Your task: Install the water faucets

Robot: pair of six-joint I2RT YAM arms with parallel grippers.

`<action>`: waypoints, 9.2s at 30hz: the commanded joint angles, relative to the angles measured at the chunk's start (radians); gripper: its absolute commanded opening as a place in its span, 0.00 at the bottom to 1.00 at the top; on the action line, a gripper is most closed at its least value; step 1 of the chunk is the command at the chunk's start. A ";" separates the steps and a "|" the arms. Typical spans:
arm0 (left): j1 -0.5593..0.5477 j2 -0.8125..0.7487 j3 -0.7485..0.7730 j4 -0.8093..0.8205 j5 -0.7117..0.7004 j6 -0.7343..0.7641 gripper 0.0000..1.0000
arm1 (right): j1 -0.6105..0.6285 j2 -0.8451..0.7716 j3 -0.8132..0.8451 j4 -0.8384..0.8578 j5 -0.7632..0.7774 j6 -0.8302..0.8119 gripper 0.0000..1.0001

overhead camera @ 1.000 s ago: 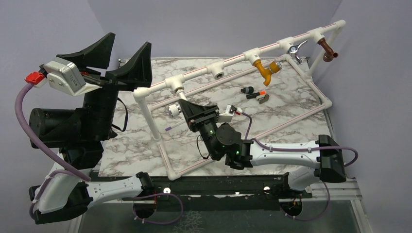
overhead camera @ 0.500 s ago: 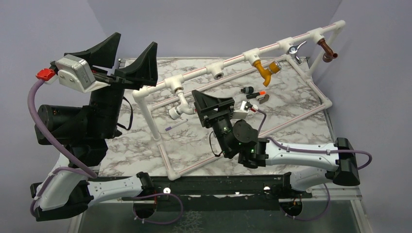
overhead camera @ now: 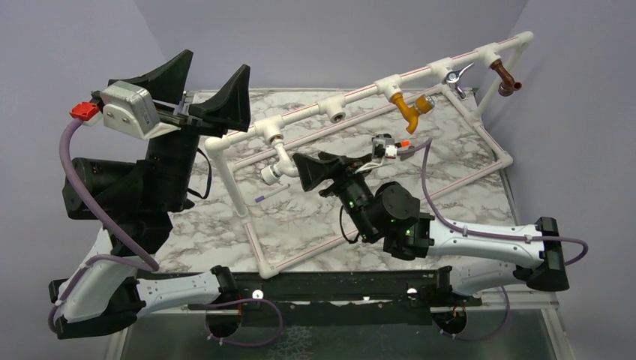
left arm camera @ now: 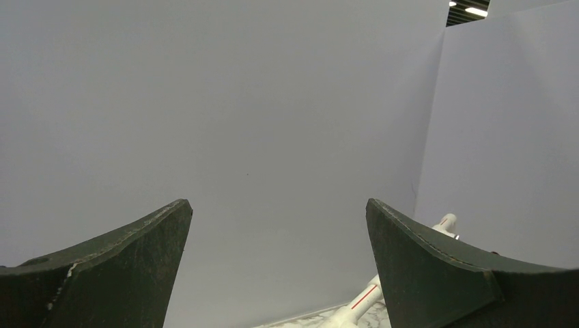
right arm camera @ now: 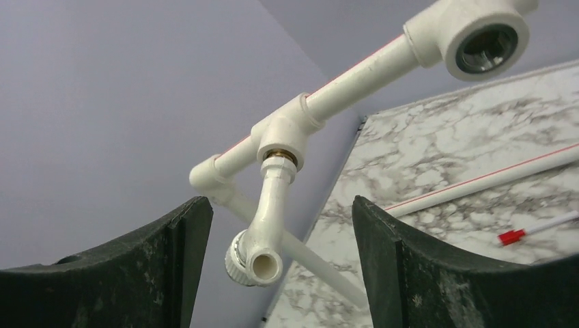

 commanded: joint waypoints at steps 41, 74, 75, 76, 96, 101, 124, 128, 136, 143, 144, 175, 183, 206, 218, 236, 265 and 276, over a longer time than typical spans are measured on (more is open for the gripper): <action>-0.039 -0.021 0.022 0.006 -0.046 0.041 0.99 | 0.010 0.109 0.084 -0.304 -0.478 -2.456 0.81; -0.069 0.006 0.026 0.007 -0.070 0.060 0.99 | 0.009 0.201 0.039 -0.019 -0.392 -2.312 0.01; -0.070 0.007 0.025 0.006 -0.071 0.061 0.99 | 0.010 0.202 0.032 0.005 -0.397 -2.281 0.01; -0.070 0.008 0.025 0.006 -0.072 0.062 0.99 | 0.010 0.201 0.022 0.043 -0.401 -2.248 0.00; -0.085 0.003 0.032 0.000 -0.081 0.065 0.99 | 0.010 0.349 -0.087 0.968 -0.199 -1.305 0.00; -0.087 0.000 0.031 0.002 -0.083 0.068 0.99 | 0.010 0.388 -0.078 1.084 -0.091 -1.061 0.00; -0.106 -0.004 0.033 0.001 -0.086 0.069 0.99 | 0.010 0.310 -0.062 0.843 0.204 0.238 0.01; -0.114 -0.009 0.033 0.002 -0.093 0.075 0.99 | 0.009 0.245 -0.071 0.575 0.224 0.539 0.00; -0.123 -0.007 0.033 0.003 -0.093 0.072 0.99 | 0.010 0.169 -0.055 0.234 0.236 0.883 0.00; -0.131 0.001 0.035 0.002 -0.099 0.075 0.99 | 0.009 0.162 -0.055 0.219 0.222 0.866 0.11; -0.132 0.001 0.036 0.001 -0.100 0.075 0.99 | 0.009 0.161 -0.053 0.213 0.223 0.863 0.17; -0.163 0.010 0.041 0.004 -0.128 0.101 0.99 | 0.010 -0.041 -0.107 -0.079 0.088 0.400 0.86; -0.167 0.017 0.041 0.005 -0.133 0.107 0.99 | 0.010 -0.133 -0.179 0.040 -0.102 -0.121 0.86; -0.247 0.056 0.059 0.019 -0.235 0.227 0.99 | 0.010 -0.249 -0.071 -0.261 -0.633 -1.473 0.87; -0.252 0.112 0.094 -0.009 -0.260 0.255 0.99 | 0.010 -0.139 0.010 -0.379 -0.664 -1.973 0.85; -0.252 0.162 0.124 -0.094 -0.269 0.263 0.99 | 0.009 0.040 0.019 -0.206 -0.501 -2.235 0.76; -0.252 0.150 0.099 -0.044 -0.234 0.254 0.99 | 0.008 0.180 0.019 0.115 -0.367 -2.093 0.00; -0.252 0.171 0.111 -0.055 -0.215 0.242 0.99 | 0.008 0.177 -0.050 0.368 -0.313 -1.457 0.01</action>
